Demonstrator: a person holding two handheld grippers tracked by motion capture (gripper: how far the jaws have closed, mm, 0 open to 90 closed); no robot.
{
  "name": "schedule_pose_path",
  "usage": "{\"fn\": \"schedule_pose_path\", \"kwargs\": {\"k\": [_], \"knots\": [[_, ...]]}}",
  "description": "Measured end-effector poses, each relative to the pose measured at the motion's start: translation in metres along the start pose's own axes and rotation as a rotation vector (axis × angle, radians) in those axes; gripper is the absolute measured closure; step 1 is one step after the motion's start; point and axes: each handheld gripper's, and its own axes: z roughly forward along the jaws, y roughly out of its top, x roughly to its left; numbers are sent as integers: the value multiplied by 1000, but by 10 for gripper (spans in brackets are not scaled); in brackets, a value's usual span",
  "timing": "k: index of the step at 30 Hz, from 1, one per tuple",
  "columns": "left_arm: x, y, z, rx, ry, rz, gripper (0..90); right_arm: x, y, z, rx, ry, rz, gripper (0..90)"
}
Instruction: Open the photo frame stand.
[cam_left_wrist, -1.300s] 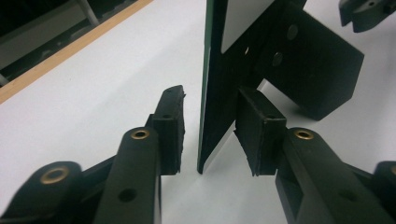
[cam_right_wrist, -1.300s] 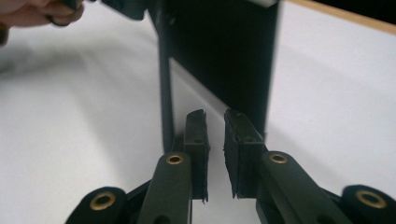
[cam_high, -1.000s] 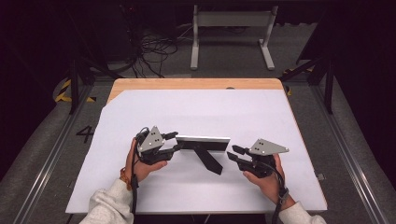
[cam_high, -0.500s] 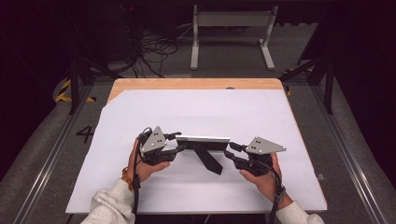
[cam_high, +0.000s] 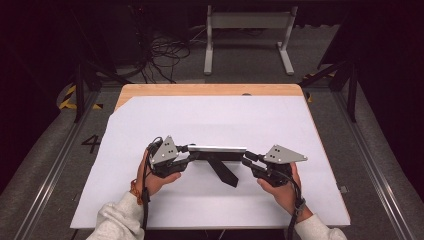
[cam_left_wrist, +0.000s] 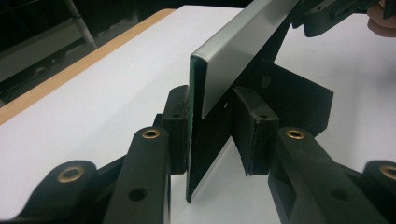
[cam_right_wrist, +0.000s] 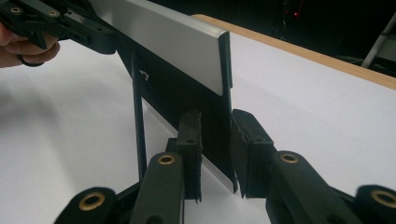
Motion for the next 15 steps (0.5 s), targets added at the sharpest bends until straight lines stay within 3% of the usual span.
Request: {"fn": "schedule_pose_path", "kwargs": {"k": [15], "knots": [[-5,0,-6,23,-6,12,693,-4,4,7,8,2,-2,785]]}}
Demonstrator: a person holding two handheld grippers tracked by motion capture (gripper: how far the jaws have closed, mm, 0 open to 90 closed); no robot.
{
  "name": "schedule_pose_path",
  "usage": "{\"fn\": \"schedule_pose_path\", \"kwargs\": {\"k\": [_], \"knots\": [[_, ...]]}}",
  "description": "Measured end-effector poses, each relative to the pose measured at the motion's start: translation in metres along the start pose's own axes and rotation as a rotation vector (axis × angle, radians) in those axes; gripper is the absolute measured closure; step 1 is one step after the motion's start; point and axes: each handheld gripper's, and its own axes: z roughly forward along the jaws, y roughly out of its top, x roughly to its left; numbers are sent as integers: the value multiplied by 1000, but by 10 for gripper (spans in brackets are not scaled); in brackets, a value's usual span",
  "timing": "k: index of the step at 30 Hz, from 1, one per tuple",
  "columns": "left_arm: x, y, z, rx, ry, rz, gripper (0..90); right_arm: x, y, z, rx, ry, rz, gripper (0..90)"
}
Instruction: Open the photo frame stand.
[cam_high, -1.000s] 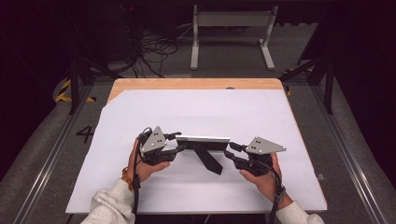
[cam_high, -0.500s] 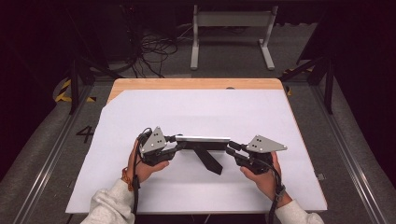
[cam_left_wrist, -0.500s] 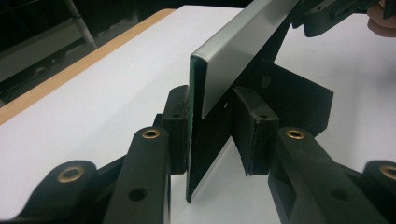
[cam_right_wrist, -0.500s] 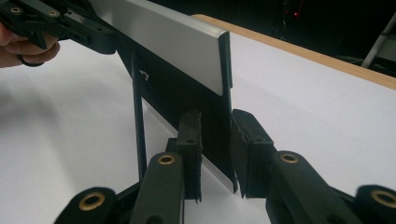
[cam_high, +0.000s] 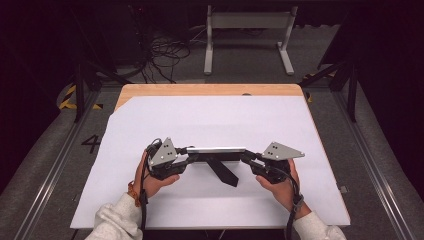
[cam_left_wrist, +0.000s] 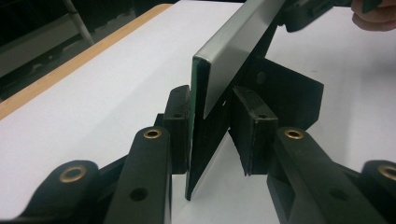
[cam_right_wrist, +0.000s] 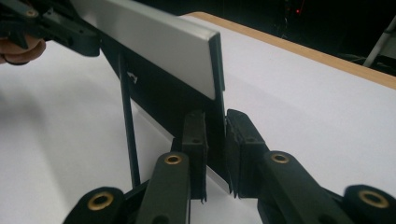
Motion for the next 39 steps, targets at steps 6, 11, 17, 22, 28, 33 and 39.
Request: {"fn": "schedule_pose_path", "kwargs": {"k": [6,11,17,22,28,33,39], "knots": [[-4,0,-4,14,6,15,699,1,1,5,10,-12,-5,780],[-8,-1,-8,21,3,19,703,0,3,9,12,-19,-1,778],[-11,-2,-9,21,6,30,710,-1,4,13,9,-18,-1,777],[-12,-2,-9,23,6,34,710,-3,3,15,11,-17,4,777],[-13,-3,-10,24,-9,45,707,-5,4,20,17,-24,1,777],[-15,-2,-9,25,-8,54,706,-8,5,24,17,-25,10,776],[-17,-3,-7,21,-13,49,706,-9,6,27,16,-33,14,776]]}}
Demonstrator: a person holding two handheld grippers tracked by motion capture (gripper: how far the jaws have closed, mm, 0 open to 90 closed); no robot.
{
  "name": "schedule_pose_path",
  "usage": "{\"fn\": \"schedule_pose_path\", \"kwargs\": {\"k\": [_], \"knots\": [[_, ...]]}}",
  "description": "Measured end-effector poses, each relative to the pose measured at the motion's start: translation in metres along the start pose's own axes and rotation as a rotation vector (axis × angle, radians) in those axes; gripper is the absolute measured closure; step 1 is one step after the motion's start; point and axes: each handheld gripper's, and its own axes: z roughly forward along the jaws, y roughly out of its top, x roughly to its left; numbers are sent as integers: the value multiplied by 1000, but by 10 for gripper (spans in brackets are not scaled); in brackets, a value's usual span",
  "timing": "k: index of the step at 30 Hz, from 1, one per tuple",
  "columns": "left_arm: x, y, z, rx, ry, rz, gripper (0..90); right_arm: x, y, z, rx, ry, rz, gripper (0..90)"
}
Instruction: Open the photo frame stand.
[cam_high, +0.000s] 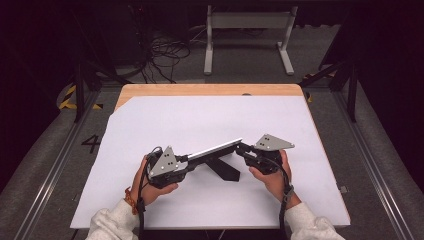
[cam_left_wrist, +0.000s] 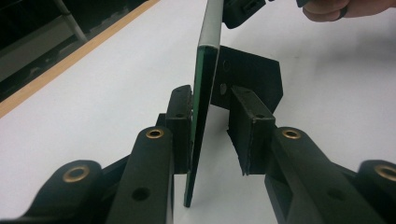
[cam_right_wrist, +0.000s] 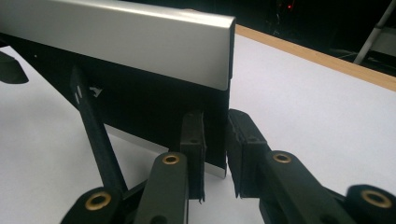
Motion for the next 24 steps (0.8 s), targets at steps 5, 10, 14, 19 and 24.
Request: {"fn": "schedule_pose_path", "kwargs": {"k": [5,10,14,19,24], "knots": [[-2,0,4,1,-7,3,715,-2,0,3,-7,-9,10,779],[-6,2,8,14,-4,13,718,-3,1,7,-9,-14,20,781],[-9,2,15,33,4,25,729,-3,2,10,-12,-20,20,785],[-12,4,19,37,-7,28,734,-1,1,14,-5,-19,17,805],[-14,4,21,43,-9,27,732,1,1,17,1,-24,9,807]]}}
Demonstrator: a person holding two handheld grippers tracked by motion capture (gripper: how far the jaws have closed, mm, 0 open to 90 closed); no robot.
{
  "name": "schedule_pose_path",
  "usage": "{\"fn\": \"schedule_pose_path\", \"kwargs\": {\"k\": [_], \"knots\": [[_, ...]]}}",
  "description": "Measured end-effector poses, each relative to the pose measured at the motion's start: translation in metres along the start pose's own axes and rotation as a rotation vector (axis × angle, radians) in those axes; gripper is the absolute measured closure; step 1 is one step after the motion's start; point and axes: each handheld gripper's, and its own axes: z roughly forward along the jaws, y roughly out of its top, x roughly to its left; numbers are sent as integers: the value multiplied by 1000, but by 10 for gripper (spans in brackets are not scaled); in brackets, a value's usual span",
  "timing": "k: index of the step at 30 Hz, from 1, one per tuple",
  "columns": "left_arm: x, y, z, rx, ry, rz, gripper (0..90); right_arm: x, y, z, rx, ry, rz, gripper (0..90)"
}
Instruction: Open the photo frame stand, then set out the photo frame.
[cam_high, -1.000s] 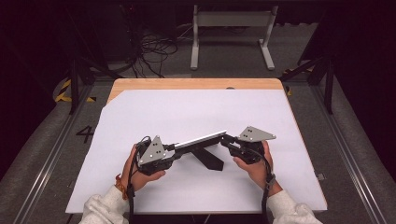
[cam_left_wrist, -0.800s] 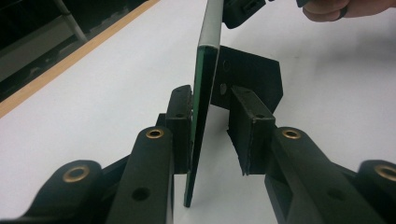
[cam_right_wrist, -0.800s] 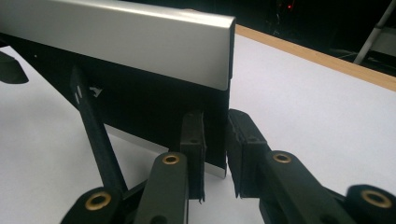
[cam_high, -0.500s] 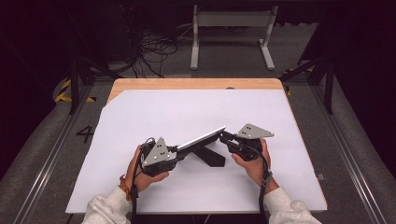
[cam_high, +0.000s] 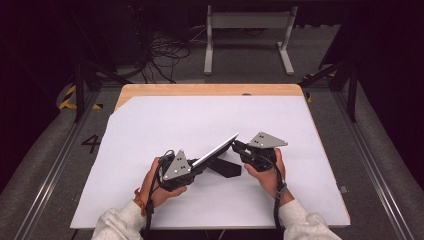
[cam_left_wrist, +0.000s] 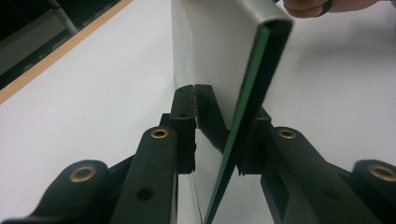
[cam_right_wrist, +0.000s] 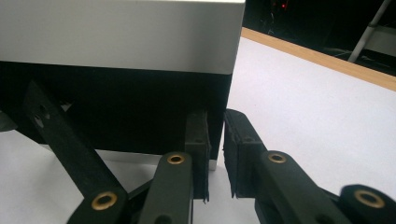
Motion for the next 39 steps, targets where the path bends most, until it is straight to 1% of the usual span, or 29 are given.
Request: {"fn": "schedule_pose_path", "kwargs": {"k": [8,15,18,24,27,29,33,35,39], "knots": [[0,-1,-2,6,-7,11,719,1,-2,1,4,-7,3,827],[-1,-4,-13,10,-13,24,719,-2,-4,-1,3,-10,9,848],[-1,-6,-19,3,-24,13,728,-4,-3,-2,-4,-3,15,869],[0,-8,-22,-1,-27,11,754,-1,-2,-7,-11,8,-2,900],[-1,-9,-22,-3,-29,7,776,1,-1,-10,-12,12,-17,900],[-2,-9,-21,2,-30,11,788,3,-1,-11,-14,15,-19,900],[-2,-8,-20,0,-28,11,786,5,1,-8,-15,27,-24,900],[-1,-9,-20,-5,-37,2,786,7,2,-7,-15,35,-26,900],[0,-9,-19,-6,-33,-3,785,9,3,-3,-15,34,-35,900]]}}
